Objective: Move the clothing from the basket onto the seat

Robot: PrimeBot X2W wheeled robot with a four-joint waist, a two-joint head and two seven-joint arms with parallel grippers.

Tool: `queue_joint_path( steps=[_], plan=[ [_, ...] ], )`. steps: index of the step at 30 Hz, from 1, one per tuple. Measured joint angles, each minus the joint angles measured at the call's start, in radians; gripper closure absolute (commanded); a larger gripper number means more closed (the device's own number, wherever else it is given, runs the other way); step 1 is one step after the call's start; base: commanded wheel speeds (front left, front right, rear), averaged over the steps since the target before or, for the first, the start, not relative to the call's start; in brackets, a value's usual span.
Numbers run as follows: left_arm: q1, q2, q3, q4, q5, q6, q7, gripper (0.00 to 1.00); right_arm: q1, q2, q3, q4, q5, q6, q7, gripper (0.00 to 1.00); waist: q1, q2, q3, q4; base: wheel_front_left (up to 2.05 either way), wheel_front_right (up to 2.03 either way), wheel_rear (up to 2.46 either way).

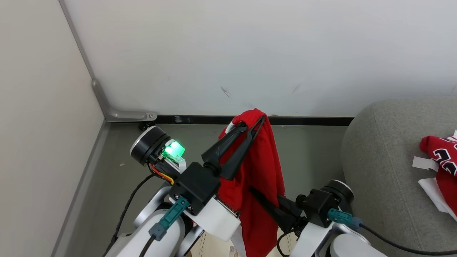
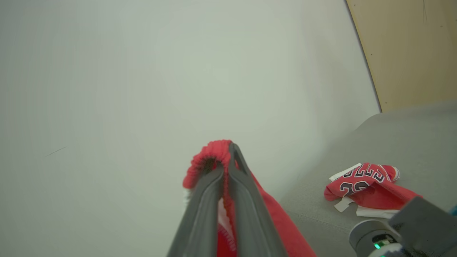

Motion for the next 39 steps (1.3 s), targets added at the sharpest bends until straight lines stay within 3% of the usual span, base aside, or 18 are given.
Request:
queue_joint_path(
  steps=[10, 21, 22, 24, 25, 27, 39],
  plan=[
    [0.033, 0.026, 0.051, 0.11, -0.045, 0.006, 0.019, 1.0, 0.016, -0.022, -0.014, 0.019, 0.019, 0.0, -0.025, 1.0, 0.0001, 0.0, 0.001, -0.028, 0.0, 0.0, 0.0],
    [0.109, 0.037, 0.076, 0.235, -0.111, 0.013, 0.037, 1.0, 0.089, -0.03, -0.103, -0.064, 0.118, 0.0, -0.042, 1.0, 0.0001, 0.0, -0.005, -0.074, 0.0, 0.0, 0.0],
    [0.109, 0.037, 0.076, 0.235, -0.111, 0.013, 0.037, 0.97, 0.089, -0.03, -0.103, -0.064, 0.118, 0.0, -0.042, 1.0, 0.0001, 0.0, -0.005, -0.074, 0.0, 0.0, 0.0],
    [0.123, 0.036, 0.078, 0.247, -0.121, 0.013, 0.037, 0.53, 0.089, -0.03, -0.126, -0.083, 0.127, 0.0, -0.046, 1.0, 0.0, 0.0, -0.006, -0.08, 0.0, 0.0, 0.0],
    [0.128, 0.035, 0.079, 0.252, -0.122, 0.013, 0.037, 0.25, 0.089, -0.029, -0.139, -0.092, 0.132, 0.0, -0.046, 1.0, 0.0, 0.0, -0.006, -0.083, 0.0, 0.0, 0.0],
    [0.138, 0.03, 0.084, 0.258, -0.137, 0.013, 0.036, 0.0, 0.088, -0.03, -0.164, -0.104, 0.142, 0.0, -0.047, 1.0, 0.0001, 0.0, -0.007, -0.088, 0.0, 0.0, 0.0],
    [0.191, 0.029, 0.146, 0.273, -0.182, 0.033, 0.007, 0.0, 0.088, -0.073, -0.34, -0.118, 0.134, 0.0, -0.058, 1.0, 0.0, 0.0, 0.006, -0.094, 0.0, 0.0, 0.0]
  ],
)
